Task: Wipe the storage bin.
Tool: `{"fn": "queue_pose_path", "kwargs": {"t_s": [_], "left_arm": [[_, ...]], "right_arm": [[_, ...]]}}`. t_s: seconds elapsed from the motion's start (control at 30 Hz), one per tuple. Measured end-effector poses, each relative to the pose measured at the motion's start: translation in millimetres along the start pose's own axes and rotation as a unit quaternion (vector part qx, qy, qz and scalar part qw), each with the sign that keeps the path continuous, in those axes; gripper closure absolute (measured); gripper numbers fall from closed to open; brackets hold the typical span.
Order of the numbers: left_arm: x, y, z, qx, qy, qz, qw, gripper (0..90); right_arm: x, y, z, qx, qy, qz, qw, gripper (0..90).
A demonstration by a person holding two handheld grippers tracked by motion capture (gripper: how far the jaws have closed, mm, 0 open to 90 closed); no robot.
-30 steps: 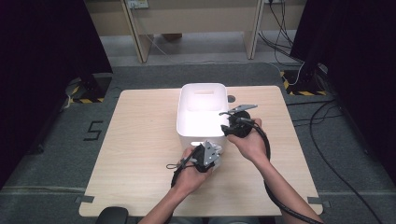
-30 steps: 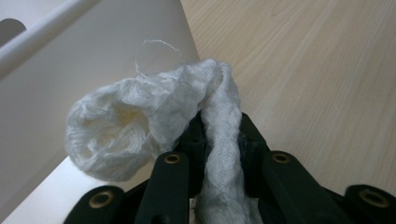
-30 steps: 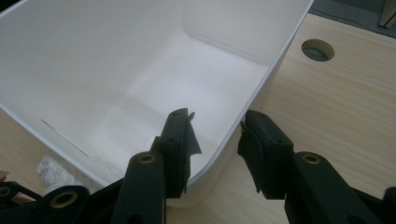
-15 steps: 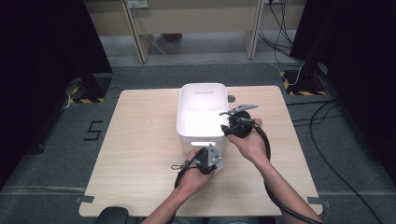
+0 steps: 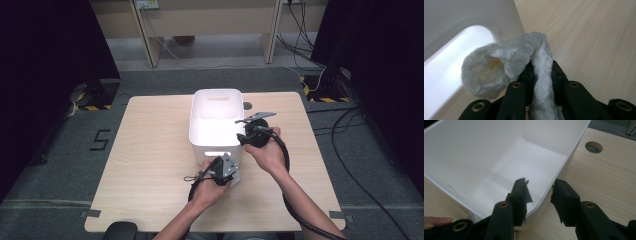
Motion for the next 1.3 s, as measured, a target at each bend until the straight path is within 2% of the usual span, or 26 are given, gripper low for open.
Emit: {"fn": "queue_pose_path", "kwargs": {"t_s": [0.17,0.73,0.93,1.3], "left_arm": [[1.6,3.9,-7.2,0.011,0.005,0.002,0.9999,77.5],[5.7,14.0,-28.1,0.033,-0.007,0.006,0.9994,77.4],[6.5,15.6,-30.8,0.041,-0.006,0.004,0.9991,77.4],[8.0,26.7,-47.8,0.061,-0.021,-0.003,0.9979,77.4]], "right_arm": [[-0.2,0.1,0.1,0.0,-0.003,0.0,1.0,63.6],[0.0,0.0,0.1,0.0,-0.013,0.0,0.9999,64.1],[0.1,-0.1,0.0,0.0,-0.012,-0.001,0.9999,64.0],[0.4,-0.4,-0.4,0.0,-0.011,-0.001,0.9999,64.0]]}}
Point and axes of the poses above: each handheld gripper's, and its own axes: y roughly backward along the jaws, z roughly out of its underside, x roughly to its right, the point moved 4 cm from there along -y, roughly forward along the jaws, and after that the axes turned 11 degrees about y, right-handed, at the moved point
